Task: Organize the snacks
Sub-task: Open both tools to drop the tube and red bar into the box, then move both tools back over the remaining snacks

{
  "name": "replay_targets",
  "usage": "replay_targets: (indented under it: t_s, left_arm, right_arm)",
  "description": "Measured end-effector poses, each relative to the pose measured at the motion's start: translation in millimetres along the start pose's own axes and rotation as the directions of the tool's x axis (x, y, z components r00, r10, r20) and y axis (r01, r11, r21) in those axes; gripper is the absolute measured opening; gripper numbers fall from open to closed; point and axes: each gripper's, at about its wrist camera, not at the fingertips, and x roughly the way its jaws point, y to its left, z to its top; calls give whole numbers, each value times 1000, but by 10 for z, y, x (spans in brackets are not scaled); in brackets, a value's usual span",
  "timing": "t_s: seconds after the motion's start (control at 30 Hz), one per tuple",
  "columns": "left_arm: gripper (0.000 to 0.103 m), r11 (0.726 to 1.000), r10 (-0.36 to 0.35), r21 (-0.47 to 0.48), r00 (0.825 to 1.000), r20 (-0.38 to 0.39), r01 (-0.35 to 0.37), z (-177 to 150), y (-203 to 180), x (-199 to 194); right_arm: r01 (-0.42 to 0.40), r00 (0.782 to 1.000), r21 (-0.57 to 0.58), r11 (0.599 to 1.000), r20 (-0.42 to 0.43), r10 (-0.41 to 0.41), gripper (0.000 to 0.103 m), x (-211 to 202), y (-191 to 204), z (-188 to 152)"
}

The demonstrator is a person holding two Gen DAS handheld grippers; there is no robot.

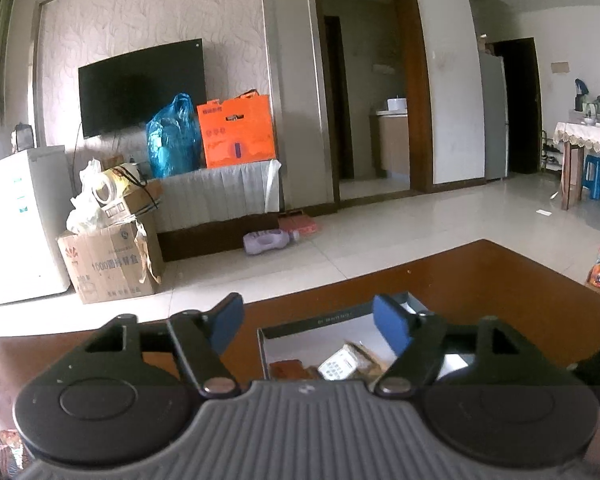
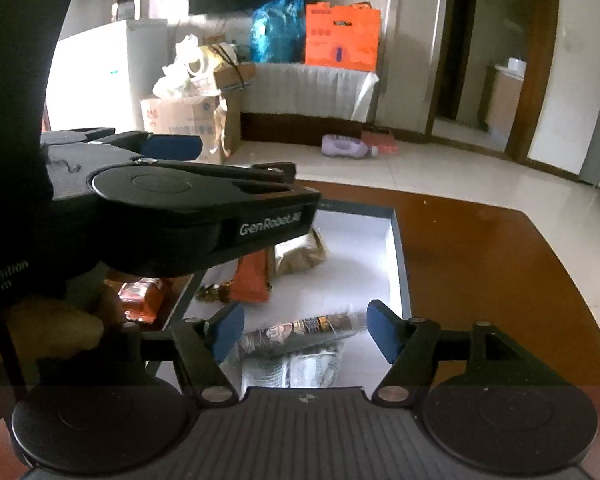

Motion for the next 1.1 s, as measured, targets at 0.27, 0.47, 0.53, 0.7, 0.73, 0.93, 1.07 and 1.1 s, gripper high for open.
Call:
replay_targets:
  t_s: [0.27, 0.47, 0.53, 0.7, 0.73, 0.93, 1.07, 1.1]
  left_arm:
    - [84, 1000, 5, 2, 1000, 25, -5, 77, 55, -274]
    - [87, 1000, 18, 8, 999, 30, -18, 117, 117, -414]
    - [87, 1000, 24, 8, 999, 30, -24, 111, 122, -458]
    - [87, 999, 39, -12, 999, 26, -39, 48, 166, -605]
    - [87, 999, 41, -16, 999, 26, -41, 28, 181, -638]
    - [87, 997, 64, -35, 998, 22, -63, -186, 372, -905]
    - [87, 991, 106, -79, 994, 10, -105, -401, 710, -1085]
    - [87, 989, 120, -87, 993, 7, -119, -455, 810, -1119]
  right_arm:
    - [-9, 1000, -9, 1000, 22, 9, 77, -173, -16, -51]
    - [-13, 999, -7, 1000, 35, 13, 84, -246, -2, -41]
    - [-12, 999, 1, 1000, 38, 12, 89, -274, -14, -45]
    - [-14, 997, 53, 999, 75, 10, 96, -393, -81, -78]
    - [-18, 996, 65, 998, 86, 13, 97, -418, -99, -83]
    - [-10, 994, 94, 996, 113, -1, 99, -458, -127, -95]
    - [-20, 990, 2, 1000, 139, 19, 98, -450, 61, -75]
    - [-16, 989, -11, 1000, 144, 17, 94, -447, 110, -65]
